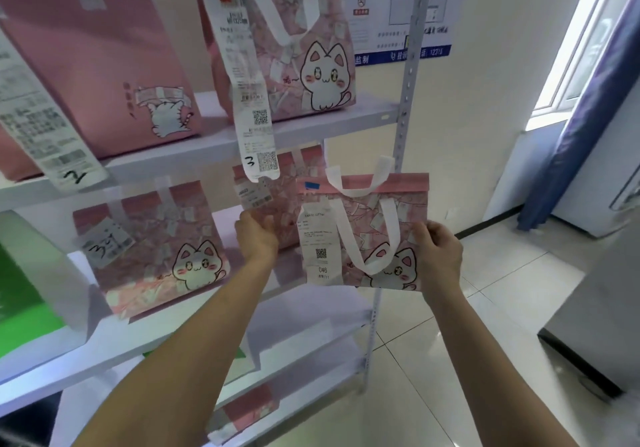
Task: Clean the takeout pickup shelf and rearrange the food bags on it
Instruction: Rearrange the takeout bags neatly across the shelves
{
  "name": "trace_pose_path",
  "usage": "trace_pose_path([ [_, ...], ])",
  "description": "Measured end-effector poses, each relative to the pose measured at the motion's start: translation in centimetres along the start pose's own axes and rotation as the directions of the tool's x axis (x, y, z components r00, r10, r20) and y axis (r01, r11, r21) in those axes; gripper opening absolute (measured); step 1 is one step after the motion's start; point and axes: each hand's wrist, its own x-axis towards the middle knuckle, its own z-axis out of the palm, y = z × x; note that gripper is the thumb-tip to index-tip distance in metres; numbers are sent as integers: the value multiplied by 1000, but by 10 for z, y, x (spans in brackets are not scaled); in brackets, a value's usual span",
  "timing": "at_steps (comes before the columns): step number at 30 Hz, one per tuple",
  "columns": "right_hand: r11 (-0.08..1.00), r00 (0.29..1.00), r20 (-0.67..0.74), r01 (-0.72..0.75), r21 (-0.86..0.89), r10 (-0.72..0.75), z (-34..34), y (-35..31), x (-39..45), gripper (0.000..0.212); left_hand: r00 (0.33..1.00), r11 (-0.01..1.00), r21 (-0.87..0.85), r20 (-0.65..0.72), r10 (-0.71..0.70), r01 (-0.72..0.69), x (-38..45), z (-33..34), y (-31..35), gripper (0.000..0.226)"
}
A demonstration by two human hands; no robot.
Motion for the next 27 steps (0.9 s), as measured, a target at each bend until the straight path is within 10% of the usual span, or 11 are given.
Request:
trace_pose_path([
  [11, 999, 998, -50, -35, 24, 36, 14, 4, 20, 11, 992, 991, -47, 36, -122, 124, 55, 14, -12, 51],
  [27, 997, 999, -37, -35, 72, 38, -15, -1, 19, 9, 1000, 1000, 22, 11, 4, -4, 2, 19, 14, 15],
])
